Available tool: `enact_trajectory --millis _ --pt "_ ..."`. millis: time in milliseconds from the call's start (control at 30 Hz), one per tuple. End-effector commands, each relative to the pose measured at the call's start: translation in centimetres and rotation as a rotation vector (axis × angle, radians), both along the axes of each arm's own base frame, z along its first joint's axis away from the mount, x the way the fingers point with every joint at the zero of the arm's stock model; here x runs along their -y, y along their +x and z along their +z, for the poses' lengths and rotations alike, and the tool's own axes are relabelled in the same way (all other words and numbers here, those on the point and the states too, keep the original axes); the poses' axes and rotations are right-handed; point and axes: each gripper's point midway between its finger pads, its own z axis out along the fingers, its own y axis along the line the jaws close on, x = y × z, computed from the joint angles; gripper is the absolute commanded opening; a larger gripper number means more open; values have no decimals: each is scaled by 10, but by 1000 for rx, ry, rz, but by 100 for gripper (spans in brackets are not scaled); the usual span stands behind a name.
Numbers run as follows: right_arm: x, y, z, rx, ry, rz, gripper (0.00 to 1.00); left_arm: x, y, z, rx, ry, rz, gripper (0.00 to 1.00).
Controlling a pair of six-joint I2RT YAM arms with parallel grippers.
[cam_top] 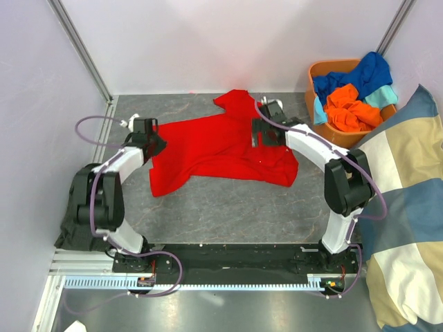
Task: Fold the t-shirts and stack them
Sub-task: Fold the flattened tshirt in 1/3 of the way
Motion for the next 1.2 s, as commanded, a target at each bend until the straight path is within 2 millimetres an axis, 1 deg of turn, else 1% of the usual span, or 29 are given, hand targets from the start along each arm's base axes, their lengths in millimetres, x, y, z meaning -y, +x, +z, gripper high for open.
enact_trajectory --millis 0,33,67,100,133,167,200,233,267,300,367,400,467,500,567,600,700,733,833,867,900,933,967,1033,1067,1100,1133,1167 --pt "11 -29 -41 -80 -45 -44 98 29 53 9 76 50 -127 15" --pt "9 -31 -44 -84 -48 -42 98 33 57 6 68 59 -144 15" --pt "10 -33 -47 -88 -53 -44 98 37 68 0 60 61 -157 16" --pt "12 -37 -54 -100 -64 -47 98 39 73 -2 53 64 -167 20" --pt "12 -38 -55 -101 -70 -47 98 38 74 -6 31 75 -179 23" --pt "12 -39 -57 -103 -70 -50 98 39 82 -8 26 82 -184 25" --pt "15 -41 -60 -109 -78 -55 98 38 84 -9 15 96 -186 49" --pt "16 -42 -62 -111 -80 -57 98 36 87 -7 8 105 -182 59" --pt "16 -43 -64 -114 -83 -60 98 33 87 -12 -9 119 -177 70" --pt "16 -44 -67 -121 -83 -61 98 32 89 -13 -15 133 -182 75" --pt "17 -47 -73 -133 -81 -64 98 29 92 -14 -31 148 -182 77" --pt "17 -49 -76 -142 -77 -66 98 27 92 -20 -50 155 -181 78" --pt "16 -51 -81 -151 -68 -68 98 25 92 -25 -76 164 -181 78" --pt "18 -57 -88 -170 -71 -80 98 24 92 -30 -90 168 -184 77" --pt "22 -65 -97 -192 -79 -91 98 21 91 -37 -109 169 -185 78" --pt "24 -68 -99 -198 -81 -102 98 20 90 -43 -125 171 -187 77" --pt "30 -76 -104 -214 -92 -121 98 16 88 -55 -167 161 -180 77" --pt "32 -78 -105 -217 -95 -125 98 15 90 -60 -180 156 -178 77" --pt "32 -82 -107 -226 -93 -126 98 13 91 -69 -209 157 -177 77" --pt "32 -83 -108 -232 -92 -126 98 13 90 -77 -229 157 -179 78" --pt "32 -83 -108 -233 -92 -127 98 11 88 -78 -250 159 -181 77" --pt "33 -86 -110 -244 -95 -130 98 8 93 -74 -241 175 -174 78" --pt "33 -86 -109 -244 -94 -132 98 5 93 -76 -253 174 -168 78" --pt "34 -89 -111 -258 -100 -136 98 3 100 -72 -246 150 -176 77" --pt "36 -91 -112 -263 -106 -143 98 3 102 -77 -259 149 -179 78" --pt "38 -92 -113 -265 -116 -153 98 3 105 -77 -260 146 -185 78" --pt "42 -96 -114 -280 -134 -161 98 3 111 -71 -256 144 -188 78" --pt "45 -97 -116 -288 -144 -176 98 3 114 -71 -258 143 -192 78"
